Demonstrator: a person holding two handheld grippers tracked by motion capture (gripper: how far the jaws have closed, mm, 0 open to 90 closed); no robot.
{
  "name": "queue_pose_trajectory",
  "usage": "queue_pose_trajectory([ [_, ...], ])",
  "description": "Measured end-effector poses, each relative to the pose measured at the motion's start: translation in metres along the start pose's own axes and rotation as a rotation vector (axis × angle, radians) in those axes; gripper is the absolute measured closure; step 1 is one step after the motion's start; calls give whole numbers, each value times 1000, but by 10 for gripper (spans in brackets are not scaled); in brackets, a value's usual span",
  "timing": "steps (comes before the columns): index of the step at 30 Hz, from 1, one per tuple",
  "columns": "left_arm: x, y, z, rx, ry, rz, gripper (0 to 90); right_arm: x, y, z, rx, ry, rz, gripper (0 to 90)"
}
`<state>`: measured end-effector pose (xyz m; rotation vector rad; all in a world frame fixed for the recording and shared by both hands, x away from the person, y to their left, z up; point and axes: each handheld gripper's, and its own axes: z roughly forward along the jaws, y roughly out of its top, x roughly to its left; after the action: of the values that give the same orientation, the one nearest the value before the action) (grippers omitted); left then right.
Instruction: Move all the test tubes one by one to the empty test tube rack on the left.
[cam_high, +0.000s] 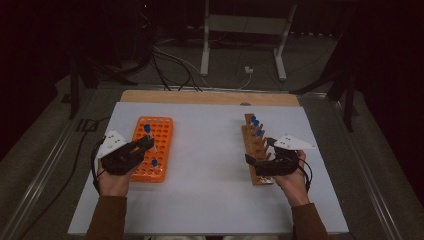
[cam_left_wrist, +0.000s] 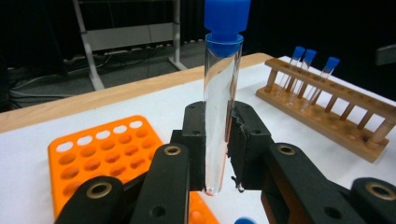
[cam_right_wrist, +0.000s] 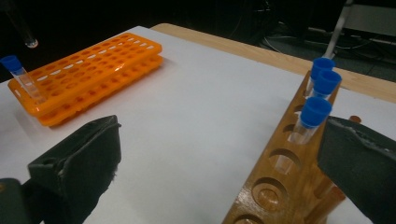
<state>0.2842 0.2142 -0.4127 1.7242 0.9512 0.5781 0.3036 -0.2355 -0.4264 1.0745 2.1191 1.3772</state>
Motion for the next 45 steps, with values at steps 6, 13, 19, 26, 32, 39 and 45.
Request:
queue_pose_trajectory([
  [6, 4, -12, -4, 5, 12, 1, 782, -4, -2, -4, -5, -8, -1, 0],
  [13, 6, -26, -7, 4, 13, -5, 782, -7, -3, -6, -10, -16, 14, 0],
  [19, 5, -39, -7, 30, 3, -11, 782, -8, -3, -6, -12, -16, 17, 0],
  [26, 5, -48, -5, 60, 2, -15, 782, -8, -4, -5, -9, -12, 20, 0],
  [32, 5, -55, -6, 86, 3, -17, 781, -9, -6, -6, -11, -11, 25, 0],
  [39, 2, -65, -2, 155, -9, -12, 780, -9, -6, -5, -14, -8, 24, 0],
  [45, 0, -71, 3, 222, -2, -5, 779, -9, -7, -5, -13, -4, 24, 0],
])
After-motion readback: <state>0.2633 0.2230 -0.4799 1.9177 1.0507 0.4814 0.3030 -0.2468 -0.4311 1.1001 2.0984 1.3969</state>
